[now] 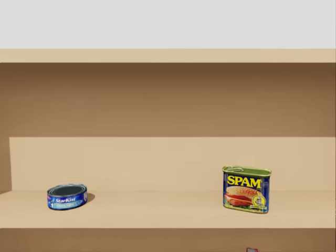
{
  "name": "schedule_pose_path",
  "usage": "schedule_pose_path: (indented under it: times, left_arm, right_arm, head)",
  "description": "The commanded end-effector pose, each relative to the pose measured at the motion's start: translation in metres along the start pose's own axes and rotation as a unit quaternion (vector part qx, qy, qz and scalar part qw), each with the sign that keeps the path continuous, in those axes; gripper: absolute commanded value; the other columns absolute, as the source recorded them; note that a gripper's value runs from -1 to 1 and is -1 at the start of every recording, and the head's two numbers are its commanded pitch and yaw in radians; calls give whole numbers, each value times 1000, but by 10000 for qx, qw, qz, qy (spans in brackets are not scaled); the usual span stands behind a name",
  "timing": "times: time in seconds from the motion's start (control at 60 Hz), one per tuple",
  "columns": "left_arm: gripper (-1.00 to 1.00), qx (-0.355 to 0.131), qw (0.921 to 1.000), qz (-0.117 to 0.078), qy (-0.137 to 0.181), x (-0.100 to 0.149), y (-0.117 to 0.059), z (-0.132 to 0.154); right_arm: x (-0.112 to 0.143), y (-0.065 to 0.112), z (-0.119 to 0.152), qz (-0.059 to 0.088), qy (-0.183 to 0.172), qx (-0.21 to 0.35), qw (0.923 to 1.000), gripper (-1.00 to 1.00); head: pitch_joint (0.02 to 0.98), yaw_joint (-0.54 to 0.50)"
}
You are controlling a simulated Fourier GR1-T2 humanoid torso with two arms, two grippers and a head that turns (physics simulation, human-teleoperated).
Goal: Find the gelatin box on the shelf and bring it to me.
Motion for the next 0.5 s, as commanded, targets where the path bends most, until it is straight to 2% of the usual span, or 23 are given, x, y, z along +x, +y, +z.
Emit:
schedule_pose_path:
  times: [0.017,0.067,0.1,0.133,0.2,0.383,0.5]
  left_arm:
    - [-1000,2,10000,12,-6,0,0,0]
    - [-1000,0,10000,14,-8,0,0,0]
    - [-1000,-1,10000,16,-9,0,0,0]
    - [-1000,-1,10000,20,-8,0,1,0]
    - [-1000,0,10000,28,-6,0,1,0]
    - [-1000,-4,10000,24,-6,0,1,0]
    - [-1000,-26,10000,27,8,0,1,0]
  right_arm:
    - [-1,0,2,22,-229,-257,9994,-1000]
    - [-1,0,2,103,-230,-149,9996,-1000]
    - [-1,0,1,99,-221,-136,9996,-1000]
    - [-1,-1,0,35,-124,-64,9999,-1000]
    - [-1,-1,0,79,-67,-38,9999,-1000]
    - [-1,0,0,107,-18,-51,9999,-1000]
    - [-1,-1,-1,122,-14,-58,9999,-1000]
  head:
    - [84,-1]
    - [88,-1]
    - [95,0]
    - [114,0]
    - [136,0]
    - [260,-19]
    - [344,-71]
